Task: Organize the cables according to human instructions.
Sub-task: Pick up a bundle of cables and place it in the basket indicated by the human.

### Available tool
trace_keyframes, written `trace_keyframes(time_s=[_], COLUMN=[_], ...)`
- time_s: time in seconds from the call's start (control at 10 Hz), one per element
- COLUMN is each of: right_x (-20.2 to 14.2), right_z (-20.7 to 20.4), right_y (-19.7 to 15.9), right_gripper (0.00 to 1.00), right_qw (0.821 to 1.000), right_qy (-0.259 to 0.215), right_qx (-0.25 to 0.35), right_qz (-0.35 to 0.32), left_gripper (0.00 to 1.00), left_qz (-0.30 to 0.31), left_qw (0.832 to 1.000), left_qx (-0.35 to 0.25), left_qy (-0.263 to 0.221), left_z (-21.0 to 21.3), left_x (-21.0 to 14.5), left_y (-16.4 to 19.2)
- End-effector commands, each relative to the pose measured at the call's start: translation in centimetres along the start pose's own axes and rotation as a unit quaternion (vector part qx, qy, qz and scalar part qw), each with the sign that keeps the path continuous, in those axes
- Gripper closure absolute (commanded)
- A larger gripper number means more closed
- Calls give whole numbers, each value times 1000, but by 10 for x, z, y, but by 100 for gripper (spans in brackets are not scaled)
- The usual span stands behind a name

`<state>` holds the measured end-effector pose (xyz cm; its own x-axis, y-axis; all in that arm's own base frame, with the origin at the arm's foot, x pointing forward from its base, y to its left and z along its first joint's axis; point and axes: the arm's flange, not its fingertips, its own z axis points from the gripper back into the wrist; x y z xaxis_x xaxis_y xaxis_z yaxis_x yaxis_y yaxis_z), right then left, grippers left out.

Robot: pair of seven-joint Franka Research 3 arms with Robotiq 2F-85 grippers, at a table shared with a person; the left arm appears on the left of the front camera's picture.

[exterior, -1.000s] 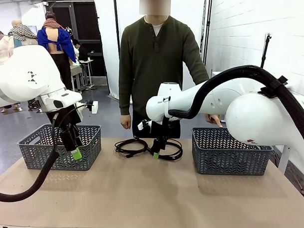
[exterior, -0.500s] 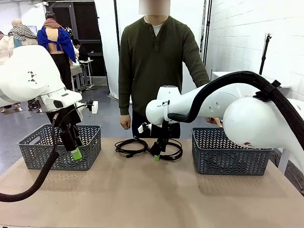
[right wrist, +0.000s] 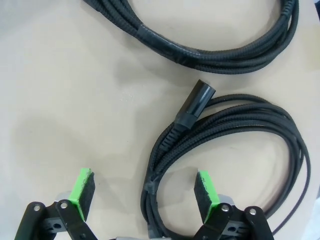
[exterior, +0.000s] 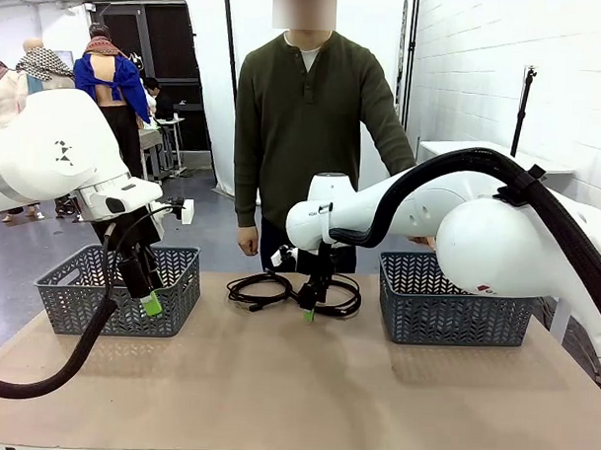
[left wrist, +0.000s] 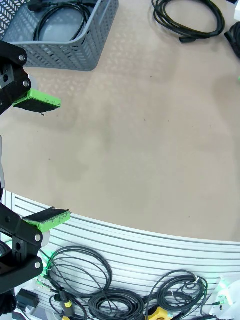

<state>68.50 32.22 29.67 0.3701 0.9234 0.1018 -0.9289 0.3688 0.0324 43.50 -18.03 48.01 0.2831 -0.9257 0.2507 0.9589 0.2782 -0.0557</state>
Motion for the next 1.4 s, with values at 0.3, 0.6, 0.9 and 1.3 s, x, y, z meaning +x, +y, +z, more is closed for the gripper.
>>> trace_keyframes(time_s=[0.3, 0.6, 0.9, 1.3], right_x=[7, 6, 4, 3], right_z=[-1, 2, 7, 23], right_y=[-8, -11, -13, -17], right_gripper=[57, 100, 100, 100], right_qw=[1000, 999, 998, 990], right_qy=[20, 22, 21, 21], right_qx=[-5, -10, -19, -49], right_qz=[-13, -28, -60, -130], left_gripper=[0, 0, 0, 0], left_qz=[1, 1, 1, 1], left_qw=[1000, 1000, 1000, 1000], left_qx=[4, 4, 4, 4], left_qy=[-3, -3, -3, -3], left_z=[1, 1, 1, 1], left_x=[0, 0, 0, 0], left_y=[0, 0, 0, 0])
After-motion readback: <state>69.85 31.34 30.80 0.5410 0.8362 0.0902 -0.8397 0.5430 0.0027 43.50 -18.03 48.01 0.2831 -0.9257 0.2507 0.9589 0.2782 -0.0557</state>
